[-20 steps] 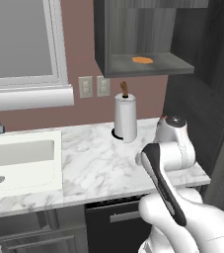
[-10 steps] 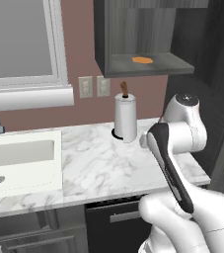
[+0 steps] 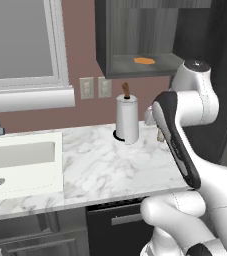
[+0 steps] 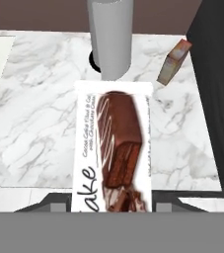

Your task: Pick the bar and yogurt from the counter and place them in the cabinets closest to them.

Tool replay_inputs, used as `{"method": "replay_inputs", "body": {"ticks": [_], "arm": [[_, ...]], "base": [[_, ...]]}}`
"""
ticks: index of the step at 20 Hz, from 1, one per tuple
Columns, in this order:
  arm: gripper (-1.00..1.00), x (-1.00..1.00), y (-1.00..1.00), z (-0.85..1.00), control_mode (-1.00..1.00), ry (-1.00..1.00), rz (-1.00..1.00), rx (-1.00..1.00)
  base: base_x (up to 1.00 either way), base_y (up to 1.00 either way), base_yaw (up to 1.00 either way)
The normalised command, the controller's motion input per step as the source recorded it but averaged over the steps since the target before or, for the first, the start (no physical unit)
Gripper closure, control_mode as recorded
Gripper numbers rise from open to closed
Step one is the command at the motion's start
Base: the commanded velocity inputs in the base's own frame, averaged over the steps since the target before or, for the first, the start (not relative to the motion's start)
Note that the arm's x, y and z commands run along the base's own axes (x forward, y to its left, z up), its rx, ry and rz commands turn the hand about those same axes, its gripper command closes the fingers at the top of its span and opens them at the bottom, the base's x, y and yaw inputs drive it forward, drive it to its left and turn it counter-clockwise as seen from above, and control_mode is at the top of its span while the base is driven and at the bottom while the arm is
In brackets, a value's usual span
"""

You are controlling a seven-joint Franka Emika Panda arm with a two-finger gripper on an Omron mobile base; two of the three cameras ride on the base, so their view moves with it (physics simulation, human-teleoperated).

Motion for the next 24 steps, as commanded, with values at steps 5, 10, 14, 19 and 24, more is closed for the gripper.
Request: {"method": "replay_inputs", "body": {"ticks": [5,10,14,19,24], "arm": [[1.00,0.58,0.00,0.41,-1.00,0.00,0.00,-0.04],[1.00,0.82,0.00,0.22,-1.00,0.00,0.00,-0.02],[1.00,0.43,0.00,0.51,-1.00,-0.02,0.00,-0.01],[1.00,0.24,0.00,0.65,-1.00,-0.06,0.00,0.00],[1.00,0.28,0.00,0.25,-1.00,-0.03,0.00,0.00]], "base": [[0.00,0.00,0.00],[0.00,0.00,0.00],[0.00,0.00,0.00],[0.00,0.00,0.00],[0.00,0.00,0.00]]}}
